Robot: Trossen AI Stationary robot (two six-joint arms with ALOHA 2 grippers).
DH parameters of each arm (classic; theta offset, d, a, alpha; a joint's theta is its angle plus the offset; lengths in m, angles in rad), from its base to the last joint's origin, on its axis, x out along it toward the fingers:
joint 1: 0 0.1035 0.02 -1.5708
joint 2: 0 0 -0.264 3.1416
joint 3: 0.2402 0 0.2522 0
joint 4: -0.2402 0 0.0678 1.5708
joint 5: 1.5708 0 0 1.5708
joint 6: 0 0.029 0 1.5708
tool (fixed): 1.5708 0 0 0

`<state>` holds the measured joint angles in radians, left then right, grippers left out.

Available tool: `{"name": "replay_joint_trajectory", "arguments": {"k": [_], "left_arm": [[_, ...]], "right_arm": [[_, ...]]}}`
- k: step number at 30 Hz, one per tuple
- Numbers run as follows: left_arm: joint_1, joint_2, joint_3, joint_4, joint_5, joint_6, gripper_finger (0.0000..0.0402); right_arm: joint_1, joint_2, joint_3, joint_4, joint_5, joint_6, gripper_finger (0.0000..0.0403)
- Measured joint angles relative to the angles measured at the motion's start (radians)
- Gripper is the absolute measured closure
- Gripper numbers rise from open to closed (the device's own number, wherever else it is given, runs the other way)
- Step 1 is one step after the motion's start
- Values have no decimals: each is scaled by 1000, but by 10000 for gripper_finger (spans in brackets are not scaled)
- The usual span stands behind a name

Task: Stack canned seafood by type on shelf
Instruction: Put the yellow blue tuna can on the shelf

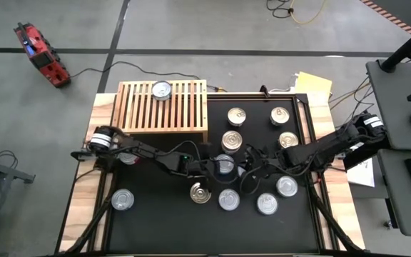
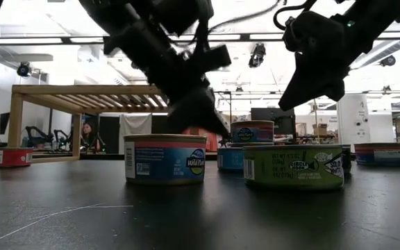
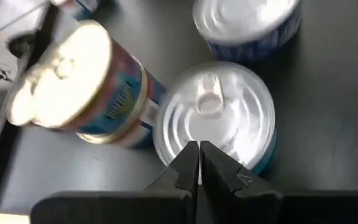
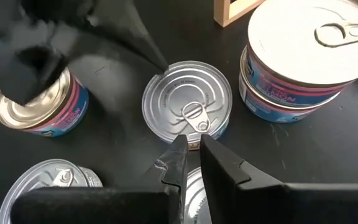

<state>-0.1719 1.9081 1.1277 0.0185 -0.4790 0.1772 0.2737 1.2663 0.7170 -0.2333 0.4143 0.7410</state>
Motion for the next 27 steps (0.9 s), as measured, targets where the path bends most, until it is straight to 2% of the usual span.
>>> {"name": "replay_joint_trajectory", "arguments": {"k": [3, 6, 9, 12, 16, 20, 27], "left_arm": [[-1, -62, 1, -13, 73, -3, 402], [-2, -115, -5, -92, 129, 5, 402], [6, -191, -43, -170, 252, 69, 402], [38, -264, -118, -160, 364, 115, 401], [90, -323, -229, 13, 367, 187, 401], [128, -302, -293, 216, 401, 255, 401], [133, -217, -253, 239, 419, 244, 401]], "right_arm": [[0, 0, 0, -1, -3, -4, 370], [0, 0, 0, -3, -3, -8, 370], [0, 0, 0, -4, -3, -19, 370], [0, 0, -1, -8, -3, -27, 370], [-1, 0, -2, -18, -3, -34, 370], [-7, 0, -2, -19, -2, -46, 370], [-13, 0, -2, -28, 4, -53, 369]]}}
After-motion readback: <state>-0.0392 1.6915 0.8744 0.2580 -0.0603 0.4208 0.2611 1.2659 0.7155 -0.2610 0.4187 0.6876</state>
